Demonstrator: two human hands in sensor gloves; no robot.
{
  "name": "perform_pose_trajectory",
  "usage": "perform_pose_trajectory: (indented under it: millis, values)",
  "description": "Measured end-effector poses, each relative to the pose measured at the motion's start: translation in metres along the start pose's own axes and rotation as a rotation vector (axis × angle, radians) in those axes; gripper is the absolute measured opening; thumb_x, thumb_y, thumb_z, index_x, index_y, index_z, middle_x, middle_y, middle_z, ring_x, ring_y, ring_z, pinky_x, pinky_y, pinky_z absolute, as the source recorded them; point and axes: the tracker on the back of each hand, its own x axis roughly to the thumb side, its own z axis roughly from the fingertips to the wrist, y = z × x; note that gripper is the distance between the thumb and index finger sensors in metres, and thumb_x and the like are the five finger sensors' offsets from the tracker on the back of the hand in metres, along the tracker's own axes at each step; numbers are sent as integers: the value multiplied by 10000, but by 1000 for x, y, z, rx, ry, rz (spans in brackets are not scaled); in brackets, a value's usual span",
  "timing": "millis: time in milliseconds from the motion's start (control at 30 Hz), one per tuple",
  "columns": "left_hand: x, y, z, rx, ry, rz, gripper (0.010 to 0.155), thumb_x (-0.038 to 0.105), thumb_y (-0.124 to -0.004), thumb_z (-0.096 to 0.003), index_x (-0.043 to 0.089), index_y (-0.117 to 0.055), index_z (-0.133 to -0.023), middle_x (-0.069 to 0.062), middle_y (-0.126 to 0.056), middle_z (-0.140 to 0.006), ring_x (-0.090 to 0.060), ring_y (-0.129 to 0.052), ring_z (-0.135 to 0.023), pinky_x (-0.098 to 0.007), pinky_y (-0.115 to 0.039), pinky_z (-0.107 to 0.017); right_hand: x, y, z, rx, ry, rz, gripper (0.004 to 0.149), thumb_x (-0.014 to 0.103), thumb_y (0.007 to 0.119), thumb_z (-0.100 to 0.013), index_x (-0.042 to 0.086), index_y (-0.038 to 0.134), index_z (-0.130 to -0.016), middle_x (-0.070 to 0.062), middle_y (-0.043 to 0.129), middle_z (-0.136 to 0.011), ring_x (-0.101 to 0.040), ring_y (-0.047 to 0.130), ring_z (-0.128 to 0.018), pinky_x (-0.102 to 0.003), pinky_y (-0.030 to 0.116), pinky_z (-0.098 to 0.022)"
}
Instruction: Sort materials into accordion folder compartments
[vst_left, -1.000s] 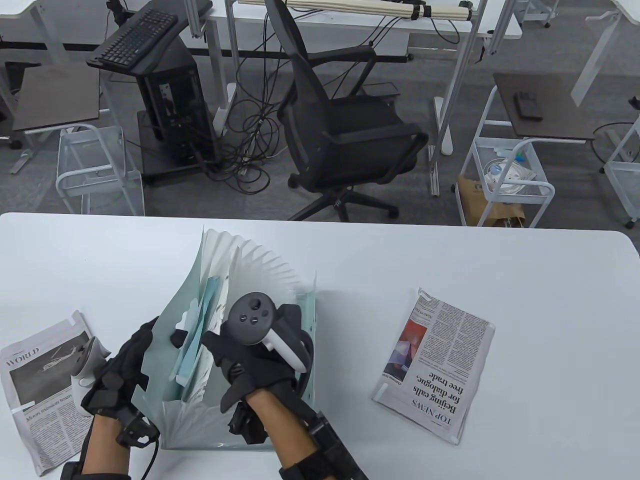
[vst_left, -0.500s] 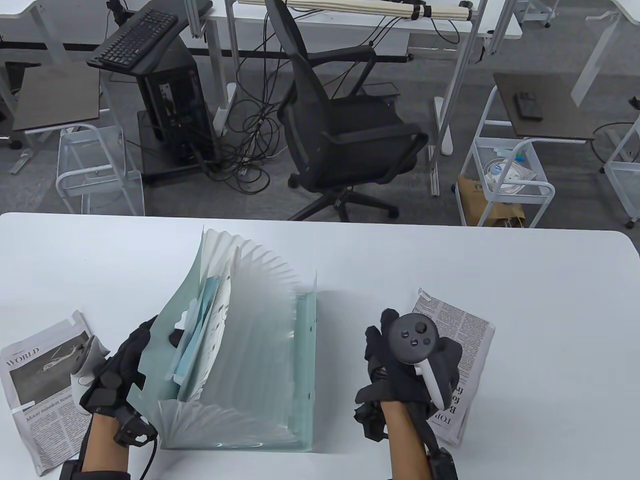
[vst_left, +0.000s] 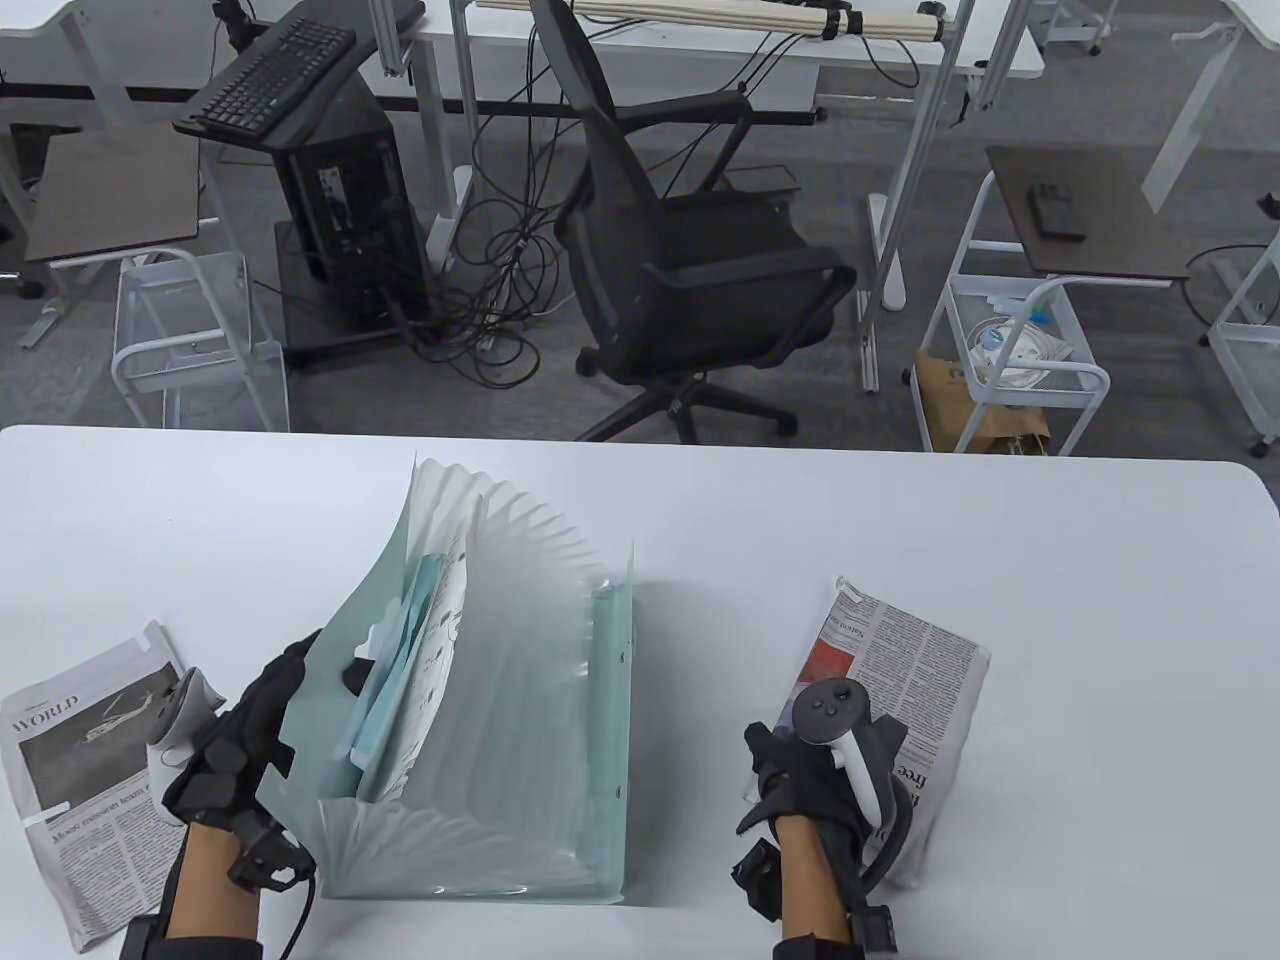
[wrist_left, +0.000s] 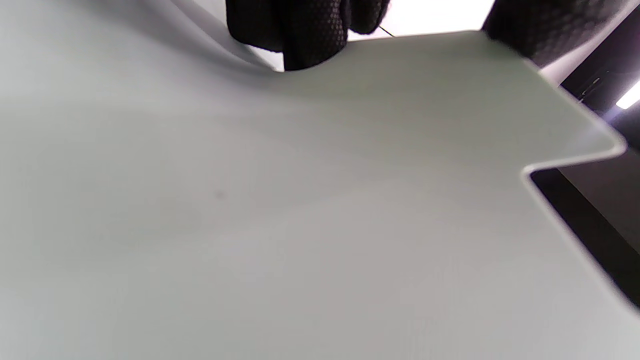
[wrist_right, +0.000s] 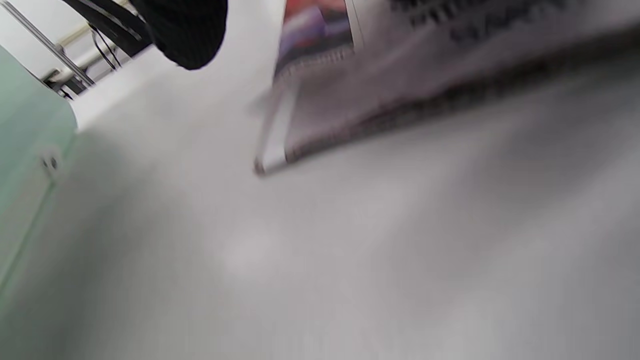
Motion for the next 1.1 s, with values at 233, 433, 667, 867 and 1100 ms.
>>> perform_pose_trajectory:
  millis: [233,433,667,867,1100]
  values:
    - [0,0,1,4,-4,10,826,677,-747,-483,280,-370,-1102,-61,-760,-1000,-289,-508,-1096,-633,-249,-764,7,18,2,-67,29,187,928,458,656,-675,-65,-2,-1070,-377,44,-1015,-685,29,-873,-862,173,-590]
    - [0,0,0,4,0,5,827,675,-747,-483,279,-369,-1102,-61,-759,-1001,-290,-507,-1095,-631,-248,-763,6,13,6,-95,-3,172,766,279,695,-692,-75,157,-1106,-369,187,-1023,-671,153,-884,-848,268,-599]
    - [1,1,2,13,-12,13,827,672,-749,-484,276,-368,-1102,-63,-755,-1003,-290,-502,-1096,-635,-249,-762,12,13,8,-176,-10,278,646,182,723,-665,-85,329,-1102,-380,352,-1011,-691,330,-864,-787,443,-616]
    - [1,1,4,21,-18,14,825,672,-746,-486,278,-364,-1101,-63,-751,-1006,-290,-499,-1097,-638,-254,-762,18,12,12,-360,0,444,500,125,750,-625,-63,542,-1039,-314,655,-910,-617,657,-793,-544,756,-556]
    - [1,-1,7,42,-25,-6,823,669,-741,-490,275,-354,-1101,-63,-741,-1013,-295,-493,-1096,-642,-262,-759,14,1,19,-372,-40,339,435,116,760,-611,-30,632,-1000,-271,761,-835,-539,802,-711,-455,832,-461]
